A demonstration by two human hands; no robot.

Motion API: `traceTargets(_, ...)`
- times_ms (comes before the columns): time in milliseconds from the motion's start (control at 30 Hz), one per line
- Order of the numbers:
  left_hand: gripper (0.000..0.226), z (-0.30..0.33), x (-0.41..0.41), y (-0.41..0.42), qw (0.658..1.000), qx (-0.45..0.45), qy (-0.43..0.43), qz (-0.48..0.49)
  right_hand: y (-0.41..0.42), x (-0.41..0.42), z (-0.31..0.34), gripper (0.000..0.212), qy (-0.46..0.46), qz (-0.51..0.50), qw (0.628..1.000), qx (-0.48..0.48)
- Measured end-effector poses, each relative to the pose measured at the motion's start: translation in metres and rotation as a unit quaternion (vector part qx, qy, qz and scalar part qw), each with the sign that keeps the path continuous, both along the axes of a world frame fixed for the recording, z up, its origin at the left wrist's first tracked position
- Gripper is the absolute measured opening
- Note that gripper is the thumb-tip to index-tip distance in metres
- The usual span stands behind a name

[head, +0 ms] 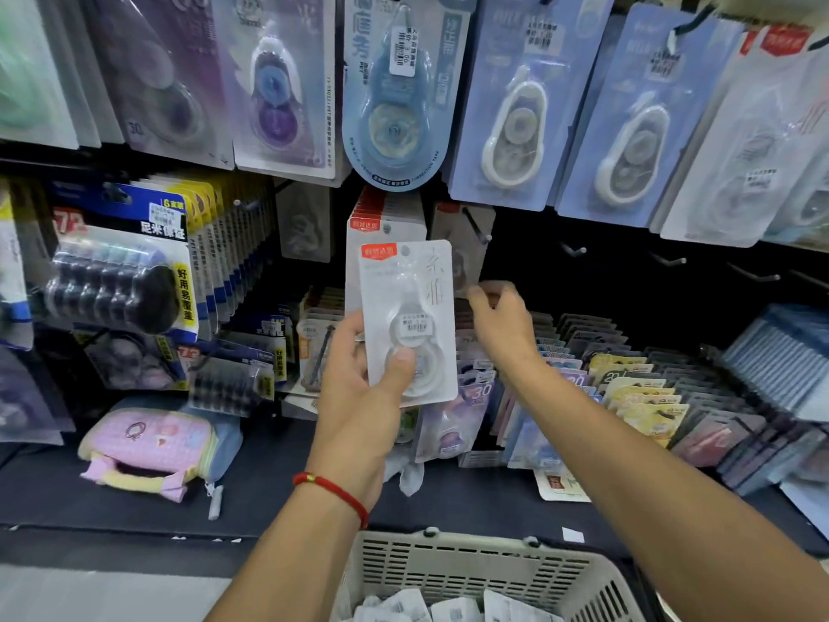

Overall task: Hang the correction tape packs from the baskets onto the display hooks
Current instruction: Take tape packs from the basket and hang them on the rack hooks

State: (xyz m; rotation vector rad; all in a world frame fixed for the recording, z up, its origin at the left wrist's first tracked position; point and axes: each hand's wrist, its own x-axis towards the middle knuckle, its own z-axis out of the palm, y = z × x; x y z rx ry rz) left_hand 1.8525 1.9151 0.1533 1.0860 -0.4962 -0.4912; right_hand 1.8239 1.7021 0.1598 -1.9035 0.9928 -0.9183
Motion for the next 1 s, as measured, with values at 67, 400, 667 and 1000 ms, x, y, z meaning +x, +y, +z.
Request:
traceTargets(67, 0.051, -0.002, -0.003, -0.004, 1.0, 0.008, -0.007, -0.005, 0.025, -0.031, 0.006, 0.028, -0.091, 0.099, 0.991, 0.018)
traceTargets(400, 0.064, -0.003, -0.023, -0.018, 0.994, 0.042, -0.099, -0.024, 0.061, -0.101, 0.024, 0.023, -0.102, 0.197, 0.975, 0.013)
traceTargets(667, 0.063, -0.003, -0.02, -0.017, 0.992, 0.044, -0.114, -0.024, 0.055, -0.091, 0.024, 0.025, -0.128, 0.173, 0.976, 0.028)
traceTargets(1000, 0.069, -0.003, 0.019, -0.01, 0.848, 0.29, -0.426, 0.12, -0.003, -0.005, -0.009, 0.029, -0.033, 0.035, 0.999, -0.006)
